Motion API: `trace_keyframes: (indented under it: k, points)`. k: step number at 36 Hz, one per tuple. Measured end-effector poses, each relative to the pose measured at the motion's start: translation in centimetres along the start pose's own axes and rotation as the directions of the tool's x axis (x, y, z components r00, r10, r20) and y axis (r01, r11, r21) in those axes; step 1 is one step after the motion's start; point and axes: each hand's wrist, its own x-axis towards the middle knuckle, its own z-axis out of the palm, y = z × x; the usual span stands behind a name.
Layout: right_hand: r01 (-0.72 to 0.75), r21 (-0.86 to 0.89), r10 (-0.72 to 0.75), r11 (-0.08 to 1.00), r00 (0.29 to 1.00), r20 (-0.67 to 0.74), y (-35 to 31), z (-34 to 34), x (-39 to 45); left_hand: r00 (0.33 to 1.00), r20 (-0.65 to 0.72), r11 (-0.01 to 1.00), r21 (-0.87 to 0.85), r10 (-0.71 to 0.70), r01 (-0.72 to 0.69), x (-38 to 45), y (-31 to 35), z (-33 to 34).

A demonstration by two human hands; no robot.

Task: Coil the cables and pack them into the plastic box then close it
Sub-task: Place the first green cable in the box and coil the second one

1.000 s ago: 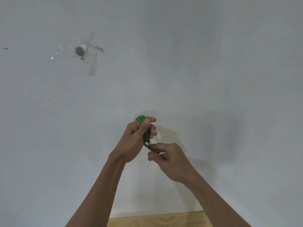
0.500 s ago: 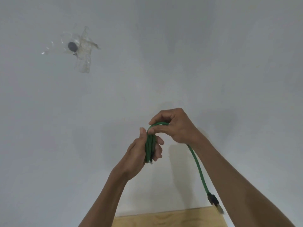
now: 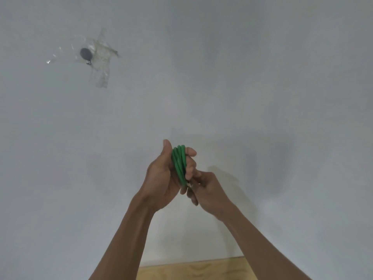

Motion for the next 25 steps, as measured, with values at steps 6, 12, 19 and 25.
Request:
trace_keyframes:
  k: [6, 12, 19, 25]
  points:
    - [0.054, -0.156, -0.05, 0.986, 0.998, 0.032, 0.4, 1.3, -1.6, 0.971, -0.209, 0.983, 0.168, 0.113, -0.078, 1.2, 0.6, -1.8]
    - [0.072, -0.499, -0.043, 0.864, 0.997, 0.07, -1.8, 0.9, -2.3, 0.971, -0.225, 0.93, 0.368, 0.076, 0.012, 0.8, -0.2, -3.4]
    - [0.255, -0.752, -0.215, 0.608, 0.965, 0.154, -7.4, -1.2, -0.6, 0.985, -0.152, 0.863, 0.483, -0.085, 0.149, -0.9, -1.2, -3.1]
    - [0.294, -0.551, -0.199, 0.781, 0.953, 0.227, -8.2, -3.0, 2.2, 0.981, -0.023, 0.93, 0.314, -0.194, 0.192, -1.7, -1.6, -1.7]
